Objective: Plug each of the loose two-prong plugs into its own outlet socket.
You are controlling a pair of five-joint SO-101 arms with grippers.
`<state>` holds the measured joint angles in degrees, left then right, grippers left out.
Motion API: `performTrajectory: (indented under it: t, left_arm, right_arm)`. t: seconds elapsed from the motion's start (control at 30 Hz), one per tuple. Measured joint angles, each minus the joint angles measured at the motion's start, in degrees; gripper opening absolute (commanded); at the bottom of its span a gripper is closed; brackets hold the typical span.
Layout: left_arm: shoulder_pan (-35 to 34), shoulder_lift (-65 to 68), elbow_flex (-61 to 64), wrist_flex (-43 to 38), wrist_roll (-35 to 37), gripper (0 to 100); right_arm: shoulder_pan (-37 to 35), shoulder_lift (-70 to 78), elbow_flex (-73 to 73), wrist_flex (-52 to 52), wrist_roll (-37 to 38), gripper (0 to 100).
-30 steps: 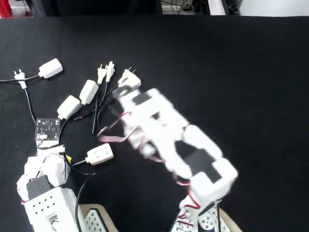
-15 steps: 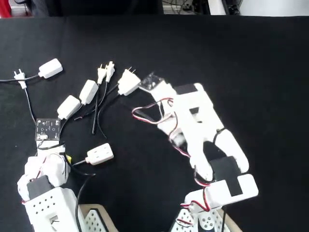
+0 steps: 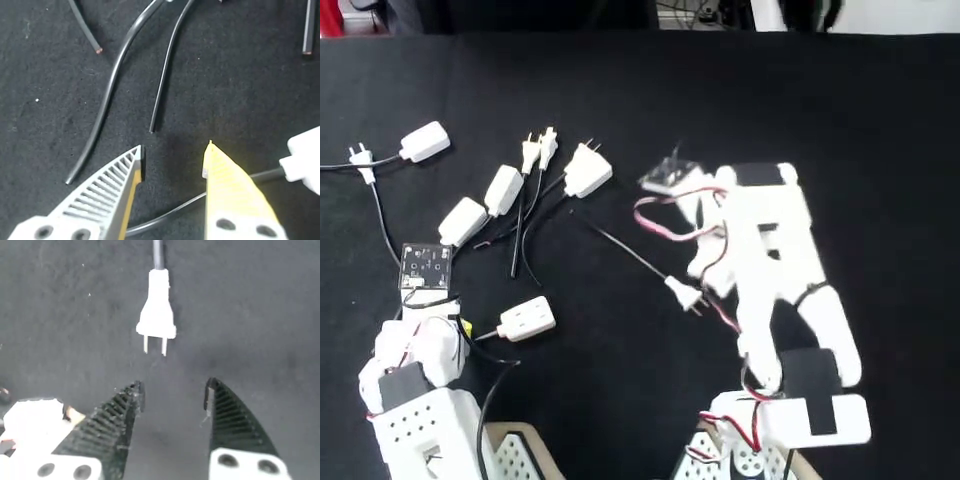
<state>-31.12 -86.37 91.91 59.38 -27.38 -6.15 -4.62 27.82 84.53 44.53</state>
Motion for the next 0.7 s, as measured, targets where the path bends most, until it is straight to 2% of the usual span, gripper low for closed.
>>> performTrajectory:
  t: [0.17,0.3,0.43,0.6,0.7]
  left_arm:
    - [0.00,0.00,0.00,0.00,0.00,20]
    - [0.00,0.00,0.00,0.00,0.00,20]
    - [0.00,0.00,0.00,0.00,0.00,20]
    - [0.00,0.00,0.00,0.00,0.00,20]
    - [0.00,0.00,0.00,0.00,0.00,20]
  right_arm:
    - [-5.71,0.00,14.68,-15.56,-5.27,16.3]
    - [-5.54,0.00,16.79,-19.69,-5.80,10.6]
    - [-5.54,0.00,16.88,-19.52,-5.98,11.2]
    - [-5.54,0.00,10.37,-9.14,-5.98,21.5]
    - [-5.54,0.00,4.57,-4.40,-6.07,21.5]
